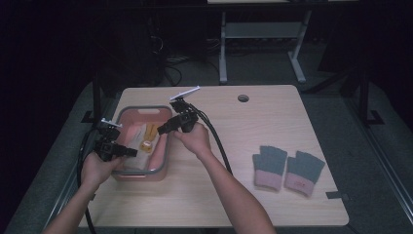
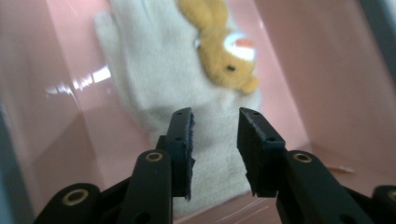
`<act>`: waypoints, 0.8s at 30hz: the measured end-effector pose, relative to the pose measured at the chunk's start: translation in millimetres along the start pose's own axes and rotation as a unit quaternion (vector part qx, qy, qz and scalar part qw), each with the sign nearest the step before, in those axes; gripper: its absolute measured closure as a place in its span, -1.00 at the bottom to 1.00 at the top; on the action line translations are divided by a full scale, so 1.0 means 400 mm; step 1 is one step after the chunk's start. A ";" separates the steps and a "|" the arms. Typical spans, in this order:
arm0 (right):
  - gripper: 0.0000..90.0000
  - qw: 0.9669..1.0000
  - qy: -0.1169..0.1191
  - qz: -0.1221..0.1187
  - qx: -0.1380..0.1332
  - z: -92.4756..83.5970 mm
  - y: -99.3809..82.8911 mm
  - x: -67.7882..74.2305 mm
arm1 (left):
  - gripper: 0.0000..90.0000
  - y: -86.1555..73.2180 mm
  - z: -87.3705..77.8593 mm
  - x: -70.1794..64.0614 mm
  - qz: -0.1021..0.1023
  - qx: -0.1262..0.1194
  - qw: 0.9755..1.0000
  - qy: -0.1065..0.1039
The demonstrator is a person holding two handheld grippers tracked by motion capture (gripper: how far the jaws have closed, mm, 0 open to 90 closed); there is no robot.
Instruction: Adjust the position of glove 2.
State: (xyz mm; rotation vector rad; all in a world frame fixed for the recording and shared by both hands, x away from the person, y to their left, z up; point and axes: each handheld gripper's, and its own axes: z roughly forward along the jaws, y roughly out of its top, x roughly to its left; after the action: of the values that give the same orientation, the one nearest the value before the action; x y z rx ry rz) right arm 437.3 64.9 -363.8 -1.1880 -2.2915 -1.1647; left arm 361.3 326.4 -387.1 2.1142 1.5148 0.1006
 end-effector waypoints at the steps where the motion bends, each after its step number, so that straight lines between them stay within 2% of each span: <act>1: 0.43 1.000 0.000 0.005 0.001 -0.004 0.000 0.002 | 0.44 0.002 -0.007 -0.001 0.000 -0.008 1.000 -0.003; 4: 0.41 1.000 0.000 -0.003 -0.002 -0.016 -0.003 -0.001 | 0.40 0.006 -0.020 -0.007 -0.005 -0.029 0.999 -0.021; 7: 0.40 1.000 0.006 -0.001 -0.004 -0.029 -0.007 0.000 | 0.40 0.012 -0.026 -0.021 0.000 -0.041 0.999 -0.029; 10: 0.40 1.000 0.009 -0.009 -0.008 -0.043 -0.014 -0.005 | 0.36 0.017 -0.028 -0.033 0.003 -0.051 0.998 -0.037; 14: 0.38 1.000 0.008 -0.006 -0.012 -0.065 -0.024 -0.015 | 0.29 0.025 -0.030 -0.050 0.001 -0.064 0.996 -0.064; 24: 0.34 1.000 0.001 0.002 -0.025 -0.135 -0.057 -0.054 | 0.15 0.045 -0.036 -0.100 0.017 -0.088 0.992 -0.085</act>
State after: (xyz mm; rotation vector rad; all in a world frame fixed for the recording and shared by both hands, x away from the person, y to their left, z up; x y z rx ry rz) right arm 427.4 3.8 -354.6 -1.2085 -2.2700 -1.2275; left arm 356.6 291.7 -356.7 1.9568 1.3221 0.0609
